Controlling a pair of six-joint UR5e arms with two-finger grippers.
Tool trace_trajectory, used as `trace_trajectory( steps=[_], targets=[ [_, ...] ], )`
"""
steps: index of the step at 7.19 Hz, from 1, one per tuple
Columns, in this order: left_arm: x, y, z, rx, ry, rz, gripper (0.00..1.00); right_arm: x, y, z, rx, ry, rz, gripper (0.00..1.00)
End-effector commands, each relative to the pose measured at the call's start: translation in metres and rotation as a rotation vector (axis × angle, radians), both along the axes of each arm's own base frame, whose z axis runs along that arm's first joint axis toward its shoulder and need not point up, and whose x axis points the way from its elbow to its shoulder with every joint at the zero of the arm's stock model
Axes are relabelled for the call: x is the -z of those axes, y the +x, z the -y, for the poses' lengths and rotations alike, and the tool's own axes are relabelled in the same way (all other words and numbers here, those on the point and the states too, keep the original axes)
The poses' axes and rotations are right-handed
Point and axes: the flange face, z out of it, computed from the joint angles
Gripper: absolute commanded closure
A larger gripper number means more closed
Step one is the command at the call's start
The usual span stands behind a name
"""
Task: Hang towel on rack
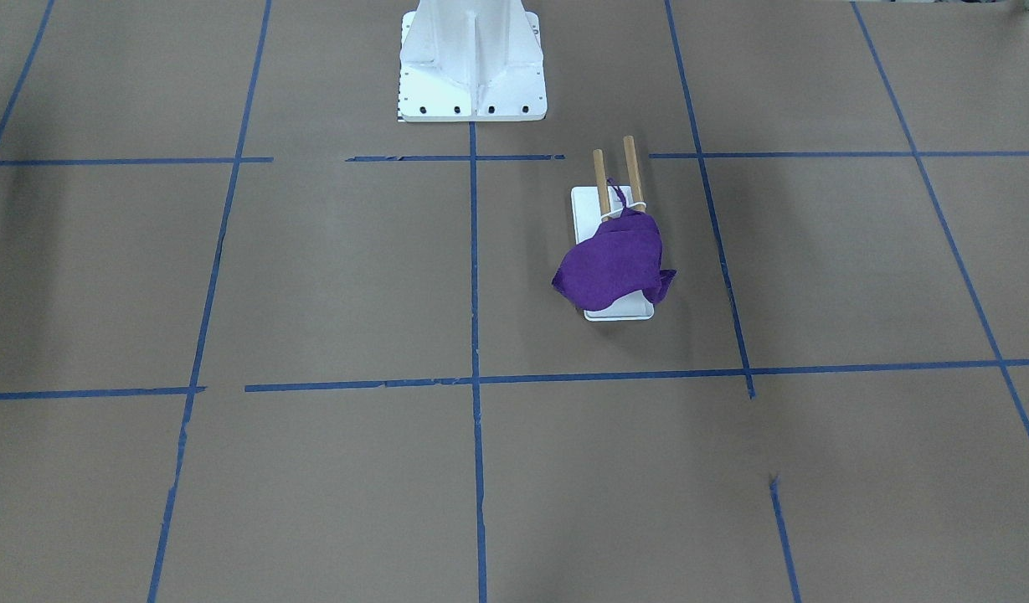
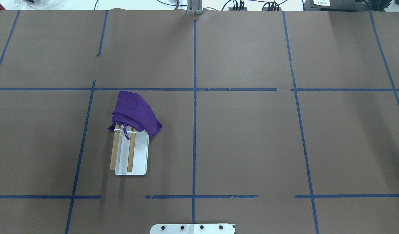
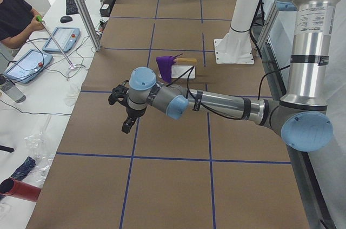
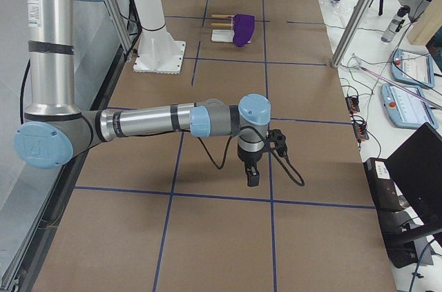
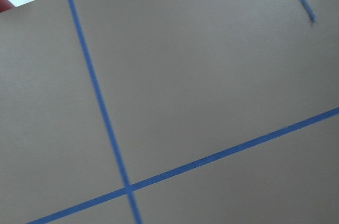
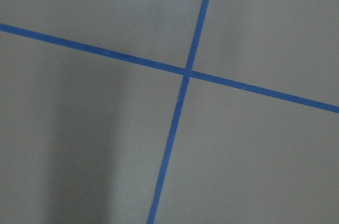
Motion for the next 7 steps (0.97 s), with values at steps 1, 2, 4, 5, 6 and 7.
trace_trajectory(
  steps=[1, 2, 4, 5, 6, 7],
  targets=[
    [-0.019, -0.037, -0.009, -0.035, -0.048, 0.012, 0.00, -0.038, 0.045, -0.013, -0.022, -0.038, 0.019, 0.00],
    [-0.021, -0.037, -0.009, -0.033, -0.075, 0.011, 0.00, -0.046, 0.052, -0.017, -0.038, -0.055, 0.024, 0.00],
    [-0.049, -0.036, -0.012, -0.032, -0.128, 0.007, 0.00, -0.046, 0.050, -0.023, -0.049, -0.081, 0.065, 0.00],
    [-0.050, -0.036, -0.012, -0.030, -0.138, 0.006, 0.00, -0.046, 0.051, -0.023, -0.054, -0.093, 0.055, 0.00],
    [-0.051, -0.036, -0.012, -0.009, -0.162, 0.000, 0.00, -0.063, 0.050, -0.037, -0.054, -0.125, 0.053, 0.00],
    [-0.044, -0.036, -0.011, 0.085, -0.245, -0.032, 0.00, -0.059, 0.049, -0.039, -0.058, -0.119, 0.057, 0.00]
  ],
)
